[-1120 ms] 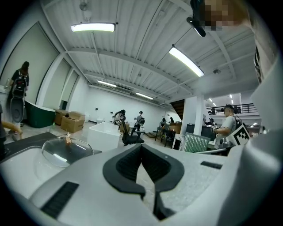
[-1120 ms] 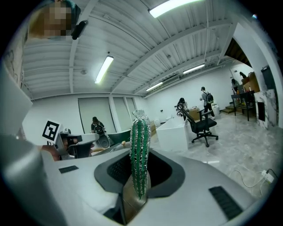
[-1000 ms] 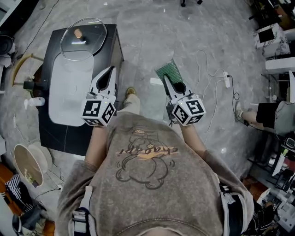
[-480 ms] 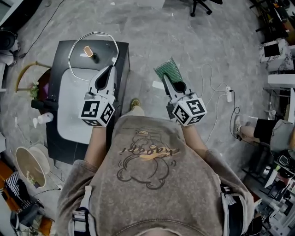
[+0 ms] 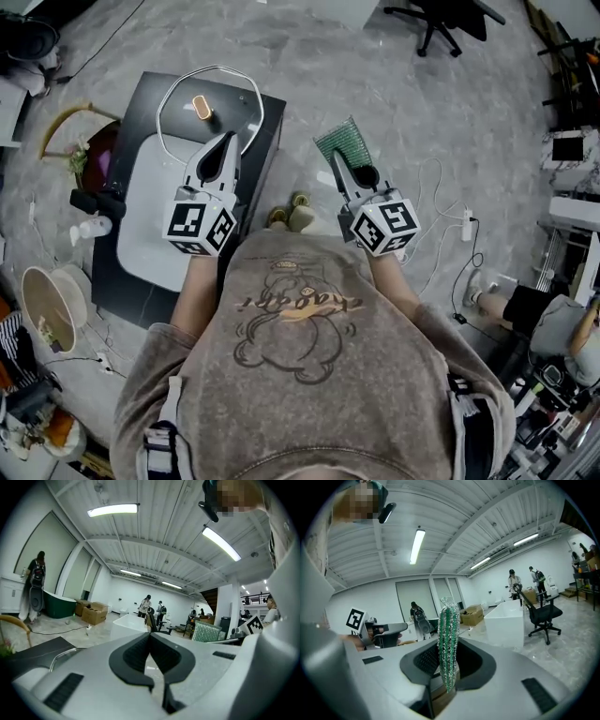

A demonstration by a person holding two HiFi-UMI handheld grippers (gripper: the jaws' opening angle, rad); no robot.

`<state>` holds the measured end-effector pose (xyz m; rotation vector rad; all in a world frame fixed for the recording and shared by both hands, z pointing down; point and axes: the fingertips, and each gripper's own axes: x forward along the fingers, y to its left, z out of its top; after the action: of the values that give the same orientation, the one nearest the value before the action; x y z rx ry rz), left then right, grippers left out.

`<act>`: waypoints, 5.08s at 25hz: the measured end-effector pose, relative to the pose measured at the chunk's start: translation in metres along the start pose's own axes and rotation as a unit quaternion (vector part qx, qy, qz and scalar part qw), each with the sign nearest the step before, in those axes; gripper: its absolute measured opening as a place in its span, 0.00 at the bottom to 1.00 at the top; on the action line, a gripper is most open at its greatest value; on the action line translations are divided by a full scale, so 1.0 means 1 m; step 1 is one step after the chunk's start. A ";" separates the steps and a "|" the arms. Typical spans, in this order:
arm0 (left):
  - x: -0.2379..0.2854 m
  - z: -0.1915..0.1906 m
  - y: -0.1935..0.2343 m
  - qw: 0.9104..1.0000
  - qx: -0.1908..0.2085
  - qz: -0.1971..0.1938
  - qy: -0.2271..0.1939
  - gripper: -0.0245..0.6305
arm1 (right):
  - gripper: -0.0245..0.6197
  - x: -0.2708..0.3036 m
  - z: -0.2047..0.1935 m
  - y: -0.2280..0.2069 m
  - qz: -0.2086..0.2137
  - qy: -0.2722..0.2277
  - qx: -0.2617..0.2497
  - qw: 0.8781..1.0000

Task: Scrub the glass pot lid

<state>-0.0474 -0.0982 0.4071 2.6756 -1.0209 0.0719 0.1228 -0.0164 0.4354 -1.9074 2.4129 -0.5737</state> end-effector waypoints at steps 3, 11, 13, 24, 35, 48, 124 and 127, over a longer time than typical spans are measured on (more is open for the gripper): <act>0.001 0.002 0.013 1.000 -0.001 0.030 -0.003 0.05 | 0.17 0.023 0.003 0.002 0.032 0.008 -0.007 0.999; -0.008 0.004 0.028 0.995 -0.002 0.100 -0.013 0.05 | 0.17 0.065 0.007 0.014 0.123 0.027 -0.022 0.992; -0.012 0.005 0.033 0.993 -0.005 0.119 -0.016 0.05 | 0.17 0.076 0.009 0.020 0.146 0.032 -0.024 0.988; -0.040 -0.005 0.071 0.979 -0.044 0.199 -0.025 0.10 | 0.17 0.118 -0.003 0.056 0.219 0.059 -0.043 0.973; -0.021 -0.030 0.116 0.969 -0.064 0.240 0.018 0.48 | 0.17 0.131 -0.010 0.050 0.212 0.060 -0.044 0.974; 0.077 -0.123 0.212 0.944 -0.085 0.272 0.168 0.48 | 0.17 0.137 -0.018 0.009 0.166 0.070 -0.025 0.983; 0.055 -0.020 0.069 0.825 -0.549 -0.085 -0.100 0.30 | 0.17 0.121 0.065 0.088 0.326 0.031 -0.114 0.938; 0.056 -0.021 0.066 0.825 -0.550 -0.088 -0.095 0.30 | 0.17 0.121 0.070 0.086 0.324 0.026 -0.112 0.939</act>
<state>-0.0482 -0.1758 0.4515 1.6767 -0.5500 -0.6377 0.0271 -0.1337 0.3709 -1.0160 3.0043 -0.3190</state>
